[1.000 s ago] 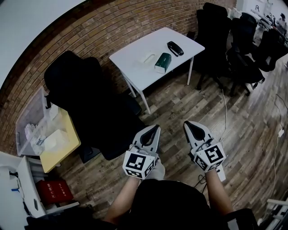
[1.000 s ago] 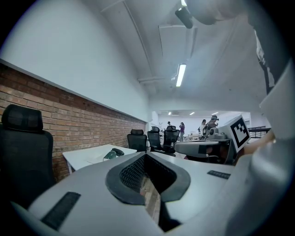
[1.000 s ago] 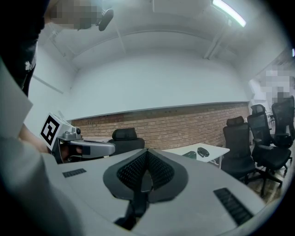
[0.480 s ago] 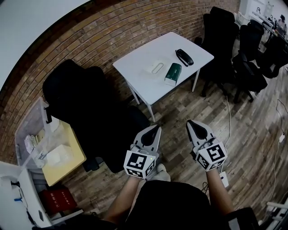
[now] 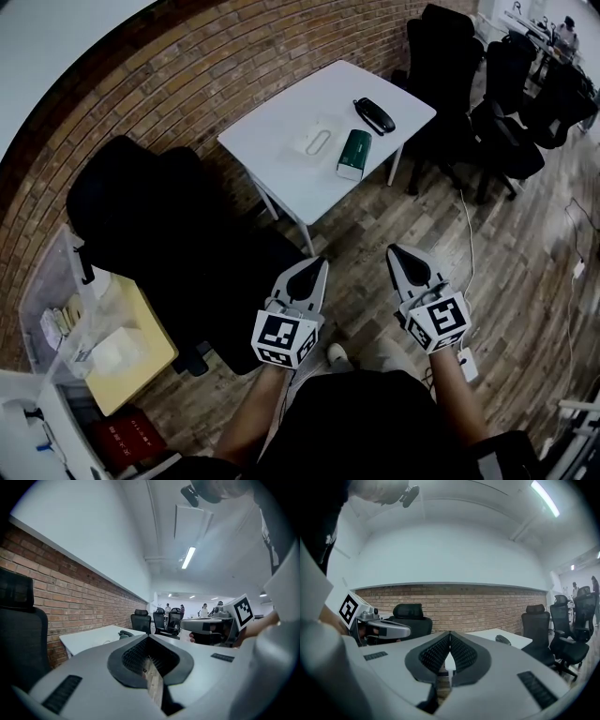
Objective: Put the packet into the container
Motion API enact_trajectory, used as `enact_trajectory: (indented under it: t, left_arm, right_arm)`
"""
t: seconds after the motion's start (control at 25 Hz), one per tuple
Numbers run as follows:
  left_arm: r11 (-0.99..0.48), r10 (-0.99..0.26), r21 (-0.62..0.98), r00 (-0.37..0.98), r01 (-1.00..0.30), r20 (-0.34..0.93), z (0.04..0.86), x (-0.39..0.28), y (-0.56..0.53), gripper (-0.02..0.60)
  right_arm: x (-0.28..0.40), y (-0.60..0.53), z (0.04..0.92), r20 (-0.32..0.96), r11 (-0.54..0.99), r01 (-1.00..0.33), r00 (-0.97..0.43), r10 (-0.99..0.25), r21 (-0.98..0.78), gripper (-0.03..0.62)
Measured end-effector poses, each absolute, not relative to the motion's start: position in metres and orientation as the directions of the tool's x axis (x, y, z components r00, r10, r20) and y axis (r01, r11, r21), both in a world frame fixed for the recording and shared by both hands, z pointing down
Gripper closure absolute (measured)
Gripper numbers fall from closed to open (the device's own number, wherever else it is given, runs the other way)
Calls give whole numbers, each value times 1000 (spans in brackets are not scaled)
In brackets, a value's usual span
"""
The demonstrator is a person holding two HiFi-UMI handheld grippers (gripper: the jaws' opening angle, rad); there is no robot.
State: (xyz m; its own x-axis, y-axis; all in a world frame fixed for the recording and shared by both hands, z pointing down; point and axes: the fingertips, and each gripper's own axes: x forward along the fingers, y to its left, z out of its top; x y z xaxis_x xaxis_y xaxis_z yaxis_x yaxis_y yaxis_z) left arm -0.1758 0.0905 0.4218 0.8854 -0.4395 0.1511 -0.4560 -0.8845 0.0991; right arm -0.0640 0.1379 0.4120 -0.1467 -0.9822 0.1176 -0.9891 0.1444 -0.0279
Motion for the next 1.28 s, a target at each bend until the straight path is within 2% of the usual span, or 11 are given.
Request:
enact_trajectory:
  t: [0.36,0.56,1.28]
  left_arm:
    - [-880,-433,137,886,-455,164,433,-160,59,584]
    - [-874,-445,128,878,-469,176,437,-140,28,584]
    - [-834,-502,128,835,-537,226,440,-3,-84,584]
  right_arm:
    - [-37,106,416,116,121,-992,-126,-985,-44,589]
    - [-15,73,415,68,145,-987,-150,-986,-76,589]
    - [126,-51,418,79,220,-969,-229,-970,-108,589]
